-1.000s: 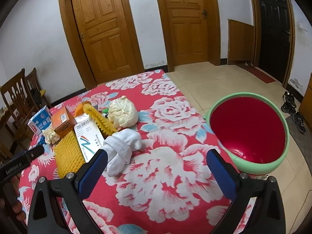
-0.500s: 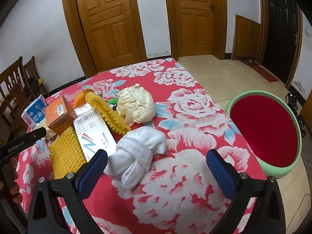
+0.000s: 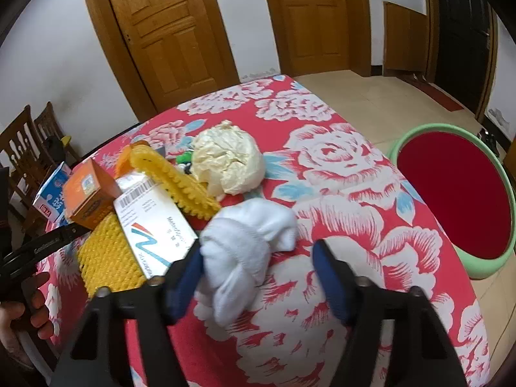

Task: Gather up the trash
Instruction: 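Grasp the crumpled cream paper with the left gripper while the right grasps the white cloth, then carry both items over the red bucket while the right gripper releases the white cloth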

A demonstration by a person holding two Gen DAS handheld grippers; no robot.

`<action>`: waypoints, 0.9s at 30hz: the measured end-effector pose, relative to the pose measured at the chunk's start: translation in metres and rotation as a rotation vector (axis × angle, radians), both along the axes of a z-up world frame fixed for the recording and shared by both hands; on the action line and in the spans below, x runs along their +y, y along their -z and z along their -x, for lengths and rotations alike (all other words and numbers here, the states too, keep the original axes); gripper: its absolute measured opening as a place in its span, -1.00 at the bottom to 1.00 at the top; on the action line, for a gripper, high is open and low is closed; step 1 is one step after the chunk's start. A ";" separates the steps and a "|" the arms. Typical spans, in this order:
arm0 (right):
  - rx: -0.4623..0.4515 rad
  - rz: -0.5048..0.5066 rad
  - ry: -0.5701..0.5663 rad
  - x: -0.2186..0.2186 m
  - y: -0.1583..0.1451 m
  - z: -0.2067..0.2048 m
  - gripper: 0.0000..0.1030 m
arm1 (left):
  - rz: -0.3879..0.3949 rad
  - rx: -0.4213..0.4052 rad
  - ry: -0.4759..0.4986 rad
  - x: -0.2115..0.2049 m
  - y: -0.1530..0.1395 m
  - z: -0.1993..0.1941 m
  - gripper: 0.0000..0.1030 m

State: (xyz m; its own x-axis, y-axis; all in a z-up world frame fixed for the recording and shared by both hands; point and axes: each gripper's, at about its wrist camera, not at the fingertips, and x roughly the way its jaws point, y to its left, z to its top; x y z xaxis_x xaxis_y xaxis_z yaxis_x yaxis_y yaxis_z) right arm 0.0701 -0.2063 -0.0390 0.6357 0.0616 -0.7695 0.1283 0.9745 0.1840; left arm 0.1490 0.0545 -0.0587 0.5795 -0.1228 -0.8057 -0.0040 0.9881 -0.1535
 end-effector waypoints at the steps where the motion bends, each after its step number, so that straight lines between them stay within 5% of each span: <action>1: -0.005 0.004 -0.005 0.001 -0.002 0.001 -0.03 | 0.008 0.000 0.004 0.000 -0.001 0.000 -0.43; 4: -0.019 0.018 -0.015 0.002 -0.007 0.005 -0.31 | 0.018 -0.021 0.014 -0.003 -0.007 0.005 -0.48; 10: -0.041 0.009 -0.012 -0.004 -0.016 0.013 -0.44 | 0.049 -0.056 0.030 -0.011 -0.026 0.024 -0.49; 27: -0.174 0.018 -0.074 -0.013 -0.066 0.051 -0.49 | 0.106 -0.139 0.067 -0.043 -0.078 0.082 -0.49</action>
State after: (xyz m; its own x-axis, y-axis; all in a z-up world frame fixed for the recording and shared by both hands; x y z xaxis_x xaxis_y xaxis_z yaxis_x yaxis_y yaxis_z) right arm 0.0192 -0.2193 0.0266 0.7533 0.1006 -0.6499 0.0240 0.9834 0.1801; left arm 0.0672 0.0110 0.0194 0.6722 -0.2446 -0.6988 0.0898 0.9638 -0.2510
